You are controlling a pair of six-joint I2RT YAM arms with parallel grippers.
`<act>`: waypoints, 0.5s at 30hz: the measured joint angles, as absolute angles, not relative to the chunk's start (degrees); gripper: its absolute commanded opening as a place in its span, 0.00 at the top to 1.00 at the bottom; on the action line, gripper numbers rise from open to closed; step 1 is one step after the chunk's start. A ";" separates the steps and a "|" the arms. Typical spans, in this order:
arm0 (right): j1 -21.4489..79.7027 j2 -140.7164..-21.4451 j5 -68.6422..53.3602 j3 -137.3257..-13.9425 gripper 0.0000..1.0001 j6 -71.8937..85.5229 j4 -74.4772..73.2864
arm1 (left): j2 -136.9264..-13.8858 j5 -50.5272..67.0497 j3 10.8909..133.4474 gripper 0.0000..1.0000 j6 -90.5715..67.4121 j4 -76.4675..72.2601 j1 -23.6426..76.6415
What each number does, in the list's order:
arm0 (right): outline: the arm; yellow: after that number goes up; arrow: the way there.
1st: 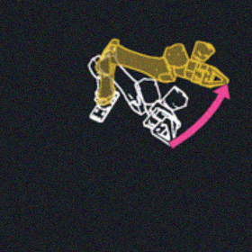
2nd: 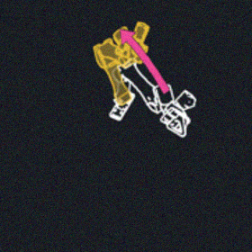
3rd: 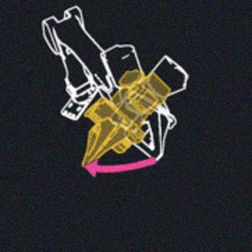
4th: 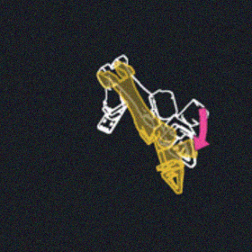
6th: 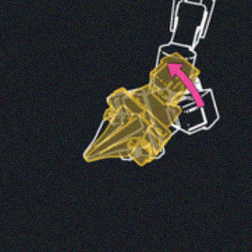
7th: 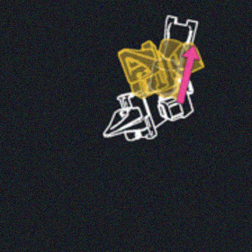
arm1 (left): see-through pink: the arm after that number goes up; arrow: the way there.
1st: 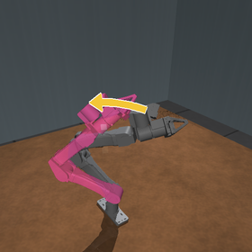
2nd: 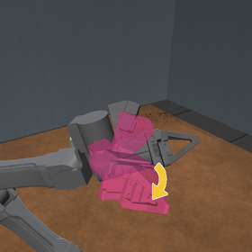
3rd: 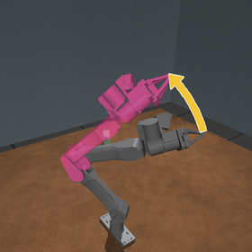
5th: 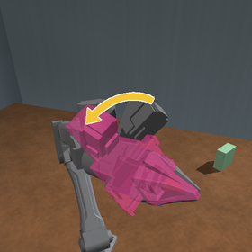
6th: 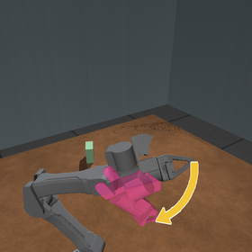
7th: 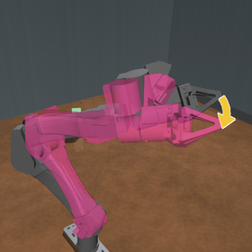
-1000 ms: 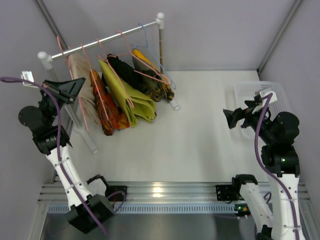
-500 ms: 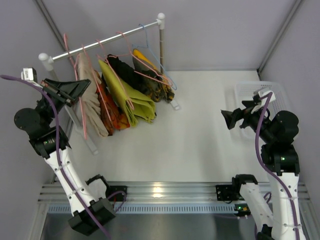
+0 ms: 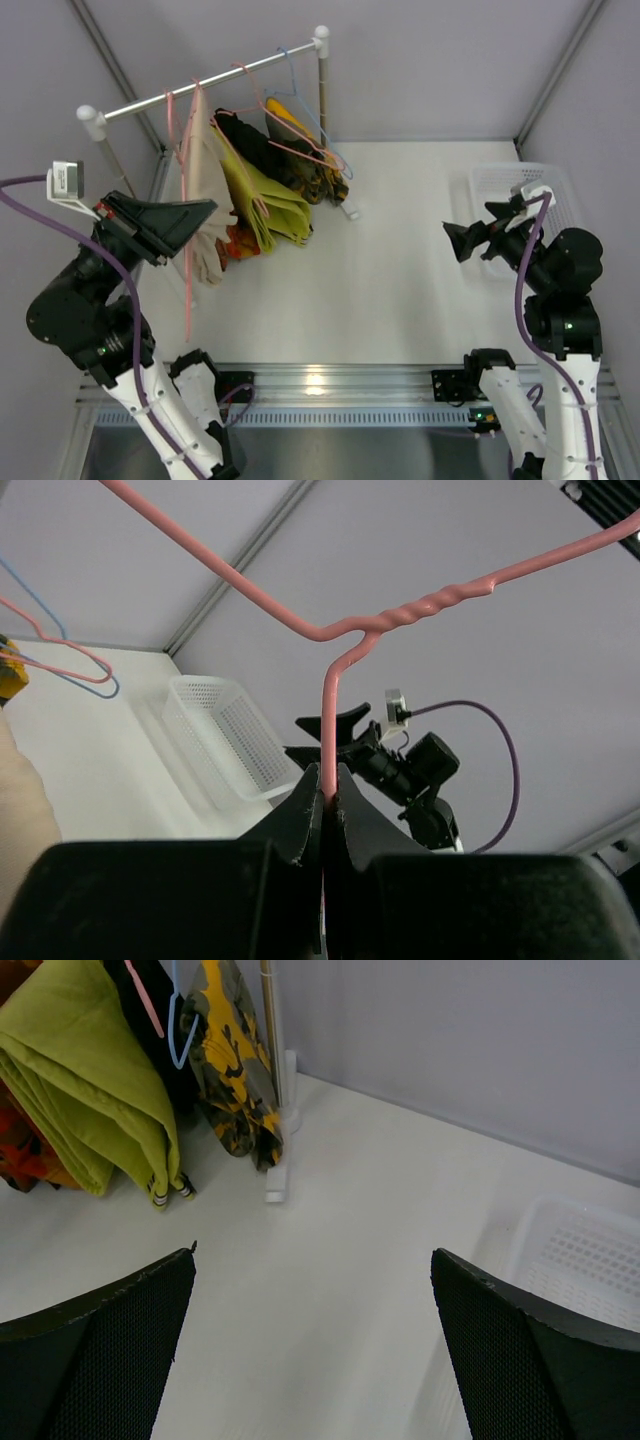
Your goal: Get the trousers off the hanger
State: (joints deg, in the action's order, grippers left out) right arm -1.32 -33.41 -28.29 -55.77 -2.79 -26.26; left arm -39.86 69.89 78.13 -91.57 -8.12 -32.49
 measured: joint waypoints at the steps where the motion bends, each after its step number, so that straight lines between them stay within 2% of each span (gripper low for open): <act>1: -1.32 -33.36 -28.34 -56.01 0.01 -2.76 -26.35 | -39.16 70.15 79.00 1.00 -91.59 -8.12 -32.12; 7: -1.32 -32.47 -28.60 -56.42 0.01 -2.68 -26.22 | -37.65 70.94 83.09 1.00 -94.80 -10.85 -30.63; 15: -1.32 -30.87 -28.56 -56.42 0.00 -1.87 -26.20 | -40.73 65.95 83.61 1.00 -106.45 -26.06 -32.32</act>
State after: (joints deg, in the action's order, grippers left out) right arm -1.32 -30.87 -28.56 -56.42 -1.87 -26.20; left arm -40.73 65.95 83.61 -106.45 -26.06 -32.32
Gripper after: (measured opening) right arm 0.993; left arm 0.055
